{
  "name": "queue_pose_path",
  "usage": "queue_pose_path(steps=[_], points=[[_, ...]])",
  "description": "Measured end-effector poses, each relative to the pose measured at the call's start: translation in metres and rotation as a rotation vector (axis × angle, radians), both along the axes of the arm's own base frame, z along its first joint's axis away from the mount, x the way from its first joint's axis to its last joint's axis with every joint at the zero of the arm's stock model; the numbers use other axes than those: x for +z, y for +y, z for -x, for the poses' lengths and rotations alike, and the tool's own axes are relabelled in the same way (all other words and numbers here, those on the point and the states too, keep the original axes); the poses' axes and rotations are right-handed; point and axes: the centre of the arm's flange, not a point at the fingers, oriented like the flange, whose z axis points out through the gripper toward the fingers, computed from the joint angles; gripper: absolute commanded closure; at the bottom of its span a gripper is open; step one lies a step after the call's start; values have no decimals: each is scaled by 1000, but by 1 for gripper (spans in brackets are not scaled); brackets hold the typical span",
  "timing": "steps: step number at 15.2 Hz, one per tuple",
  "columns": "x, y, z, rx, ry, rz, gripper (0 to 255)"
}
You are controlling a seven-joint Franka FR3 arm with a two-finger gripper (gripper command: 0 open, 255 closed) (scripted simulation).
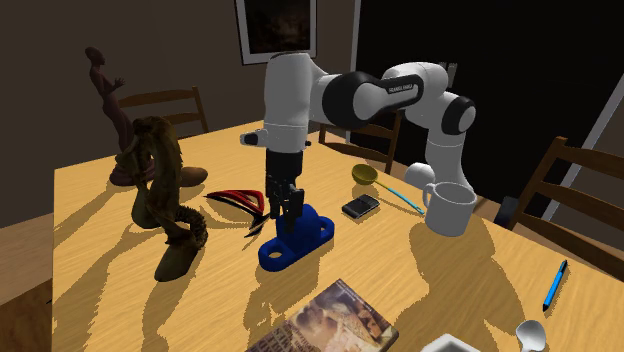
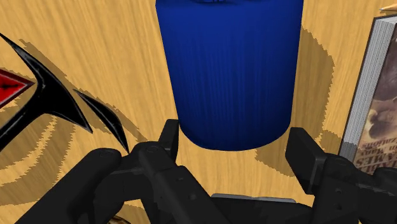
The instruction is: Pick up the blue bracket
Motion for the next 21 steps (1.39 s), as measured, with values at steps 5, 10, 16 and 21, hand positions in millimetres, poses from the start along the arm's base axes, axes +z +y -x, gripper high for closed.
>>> queue_pose_path(steps=[5,10,16,21], points=[[0,0,0,0,-1,0,255],[20,0,-1,0,4,1,255],[51,1,0,-1,4,1,255],[76,0,0,-1,4,0,255]])
